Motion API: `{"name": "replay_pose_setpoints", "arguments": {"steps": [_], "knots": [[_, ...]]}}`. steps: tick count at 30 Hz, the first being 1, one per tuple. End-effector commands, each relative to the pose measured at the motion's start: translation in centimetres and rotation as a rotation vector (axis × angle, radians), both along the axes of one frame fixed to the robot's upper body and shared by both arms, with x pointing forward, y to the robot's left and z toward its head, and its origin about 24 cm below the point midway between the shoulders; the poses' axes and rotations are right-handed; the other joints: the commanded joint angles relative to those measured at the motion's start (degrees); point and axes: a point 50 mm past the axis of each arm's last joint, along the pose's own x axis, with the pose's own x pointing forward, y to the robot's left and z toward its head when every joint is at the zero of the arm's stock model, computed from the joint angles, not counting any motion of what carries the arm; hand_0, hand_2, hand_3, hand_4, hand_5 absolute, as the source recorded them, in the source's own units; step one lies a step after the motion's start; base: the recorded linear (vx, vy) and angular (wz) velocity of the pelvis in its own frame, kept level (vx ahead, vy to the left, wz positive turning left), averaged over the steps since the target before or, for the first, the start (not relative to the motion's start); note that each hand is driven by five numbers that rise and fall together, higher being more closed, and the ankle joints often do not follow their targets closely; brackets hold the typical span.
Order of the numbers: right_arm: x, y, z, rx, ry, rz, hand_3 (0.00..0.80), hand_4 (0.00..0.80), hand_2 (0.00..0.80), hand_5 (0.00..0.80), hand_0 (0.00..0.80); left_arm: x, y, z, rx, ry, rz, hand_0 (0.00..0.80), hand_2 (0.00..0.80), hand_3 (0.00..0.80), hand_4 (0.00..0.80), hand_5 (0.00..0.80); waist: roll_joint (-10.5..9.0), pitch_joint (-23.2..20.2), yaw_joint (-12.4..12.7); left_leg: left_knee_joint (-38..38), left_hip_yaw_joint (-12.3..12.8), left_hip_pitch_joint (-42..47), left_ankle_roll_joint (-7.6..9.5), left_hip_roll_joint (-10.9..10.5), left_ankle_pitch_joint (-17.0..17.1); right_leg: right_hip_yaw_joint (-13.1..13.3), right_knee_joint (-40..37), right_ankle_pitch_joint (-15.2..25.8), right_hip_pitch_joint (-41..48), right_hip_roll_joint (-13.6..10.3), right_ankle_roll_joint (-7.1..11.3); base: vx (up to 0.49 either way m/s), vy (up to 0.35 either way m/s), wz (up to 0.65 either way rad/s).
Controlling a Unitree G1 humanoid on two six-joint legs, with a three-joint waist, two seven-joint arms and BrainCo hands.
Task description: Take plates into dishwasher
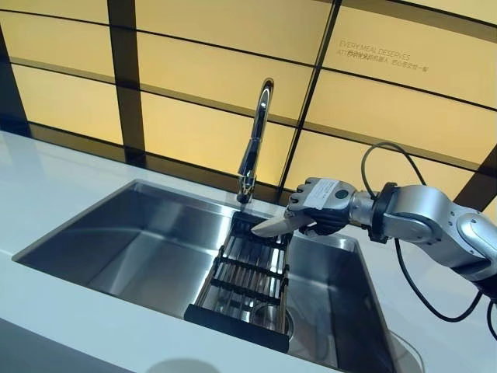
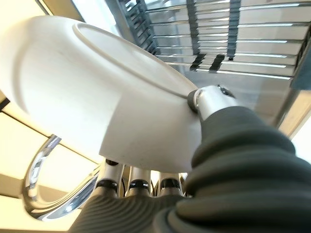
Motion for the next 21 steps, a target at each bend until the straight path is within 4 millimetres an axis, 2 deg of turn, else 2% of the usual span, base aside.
{"name": "replay_pose_setpoints", "arguments": {"steps": [1,7,9,10,11,13,15,16,17,21], "knots": [[-0.7,-1.5,3.8,0.140,-0.183,0.008,0.800,0.800,0.800,0.800,0.800,0.2,0.1,0.0,0.004,-0.014,0.011,0.000,0.000,0.000,0.000,0.000,0.76,-0.8,1.2,1.3,-1.0,0.4,4.47,-3.3,-4.8,0.0,5.5,3.2,-3.8,-3.5,4.78,0.000,0.000,0.00],[-0.9,-4.5,5.0,0.341,-0.288,-0.032,0.800,0.800,0.800,0.800,0.800,0.2,0.0,-0.1,-0.006,-0.012,0.015,0.000,0.000,0.000,0.000,0.000,1.52,-1.0,-0.2,0.9,-0.7,0.7,4.51,-3.3,-4.8,1.0,5.3,3.1,-3.8,-3.2,4.92,-0.013,0.015,-0.01],[-1.0,-6.3,5.4,0.591,-0.238,-0.025,0.800,0.800,0.800,0.800,0.800,0.1,-0.1,-0.1,-0.013,-0.012,0.016,0.000,0.000,0.000,0.000,0.000,1.91,-1.1,-0.9,0.7,-0.6,0.7,4.47,-3.2,-4.9,1.7,5.3,3.2,-3.9,-3.2,5.02,-0.037,0.014,-0.02],[-1.1,-6.7,5.4,0.649,-0.223,-0.016,0.800,0.800,0.800,0.800,0.800,0.1,-0.1,-0.1,-0.014,-0.011,0.016,0.000,0.000,0.000,0.000,0.000,1.97,-1.1,-1.1,0.7,-0.6,0.7,4.49,-3.2,-4.9,1.8,5.3,3.3,-3.9,-3.1,5.00,-0.034,0.011,-0.07],[-1.1,-7.9,5.1,0.848,-0.141,-0.003,0.800,0.800,0.800,0.800,0.800,0.2,-0.2,-0.2,-0.018,-0.011,0.013,0.000,0.000,0.000,0.000,0.000,2.21,-1.0,-1.5,0.7,-0.6,0.8,4.53,-3.2,-5.0,2.2,5.3,3.5,-4.0,-3.1,5.02,-0.034,0.014,-0.15],[-1.0,-9.3,4.0,1.102,-0.019,0.030,0.800,0.800,0.800,0.800,0.800,0.5,-0.6,-0.2,-0.026,-0.011,0.000,0.000,0.000,0.000,0.000,0.000,2.64,-0.7,-1.8,0.8,-0.8,0.9,4.56,-3.3,-5.2,2.7,5.1,3.7,-4.0,-3.2,4.94,-0.037,0.023,-0.22],[-0.6,-9.5,2.1,1.264,0.083,0.067,0.800,0.800,0.800,0.800,0.800,0.8,-1.0,-0.3,-0.039,-0.013,-0.013,0.000,0.000,0.000,0.000,0.000,3.22,-0.4,-2.1,0.8,-0.8,1.1,4.65,-3.4,-5.5,3.0,5.0,3.9,-4.1,-3.4,4.93,-0.022,0.031,-0.07],[-0.6,-9.6,2.0,1.305,0.104,0.079,0.800,0.800,0.800,0.800,0.800,0.8,-1.0,-0.3,-0.039,-0.012,-0.016,0.000,0.000,0.000,0.000,0.000,3.23,-0.4,-2.1,0.8,-0.8,1.1,4.65,-3.4,-5.5,3.0,5.0,4.0,-4.1,-3.4,4.93,-0.020,0.043,-0.13],[-0.1,-8.8,0.1,1.457,0.223,0.137,0.800,0.800,0.800,0.800,0.800,1.1,-1.5,-0.4,-0.046,-0.015,-0.025,0.000,0.000,0.000,0.000,0.000,3.74,0.1,-2.3,0.7,-0.8,1.5,4.78,-3.6,-5.8,3.2,4.7,4.2,-4.0,-3.6,4.87,-0.017,0.042,-0.22],[0.8,-6.9,-2.7,1.775,0.486,0.308,0.800,0.800,0.800,0.800,0.800,1.6,-2.1,-0.5,-0.056,-0.007,-0.044,0.000,0.000,0.000,0.000,0.000,4.40,0.6,-2.4,0.3,0.7,2.3,4.68,-3.7,-6.2,1.9,4.1,6.3,-4.6,-4.3,5.20,-0.003,0.030,-0.14]]}}
